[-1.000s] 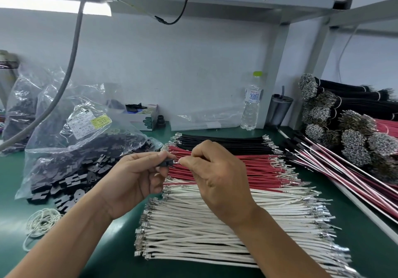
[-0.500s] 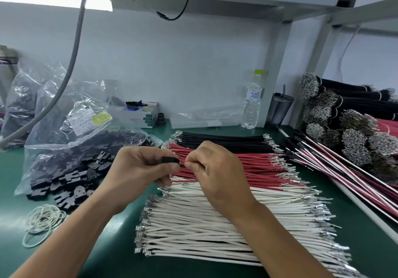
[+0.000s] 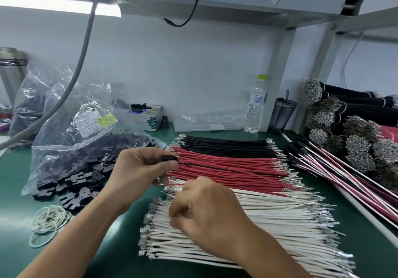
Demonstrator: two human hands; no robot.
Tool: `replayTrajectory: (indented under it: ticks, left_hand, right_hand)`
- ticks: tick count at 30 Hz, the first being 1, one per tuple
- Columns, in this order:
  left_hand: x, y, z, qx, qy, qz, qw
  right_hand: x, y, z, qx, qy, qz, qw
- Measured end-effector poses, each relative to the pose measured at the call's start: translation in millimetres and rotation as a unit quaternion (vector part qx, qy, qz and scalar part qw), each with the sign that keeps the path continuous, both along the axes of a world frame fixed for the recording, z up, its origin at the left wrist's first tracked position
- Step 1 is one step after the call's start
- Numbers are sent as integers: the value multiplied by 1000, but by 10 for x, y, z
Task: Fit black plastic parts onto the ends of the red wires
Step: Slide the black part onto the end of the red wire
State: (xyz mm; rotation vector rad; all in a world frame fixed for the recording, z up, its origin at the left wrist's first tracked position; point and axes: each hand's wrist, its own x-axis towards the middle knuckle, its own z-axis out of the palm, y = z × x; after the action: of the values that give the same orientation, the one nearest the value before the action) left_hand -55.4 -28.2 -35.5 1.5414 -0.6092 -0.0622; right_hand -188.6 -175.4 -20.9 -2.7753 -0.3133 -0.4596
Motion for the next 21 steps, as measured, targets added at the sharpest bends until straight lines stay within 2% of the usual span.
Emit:
replayTrajectory:
  ticks: [7,9,11,13,15,18,21]
  left_hand:
    - [33,18,3,-22,24,-4,999]
    - [39,16,5,-28,31,-4,999]
    - [39,15,10,-33,41,-9,999]
    - [37,24,14,-43,48,-15,998]
    - [35,34,20,-52,55,-24,997]
    - [52,37,17,-61,64,-39,995]
    - [55,37,16,-72,73,-47,994]
  right_hand:
    - [18,-19,56,55,23,-28,998]
    - [44,-85,113,133,20,-32,990]
    - [76,-168,212,250,23,-24,968]
    - [100,-249,336,289,4,-31,957]
    - [132,-316,465,252,-48,-50,965]
    - [162,-386,625,146,-126,-78,978]
    - [167,-386,583,83,-125,-72,986]
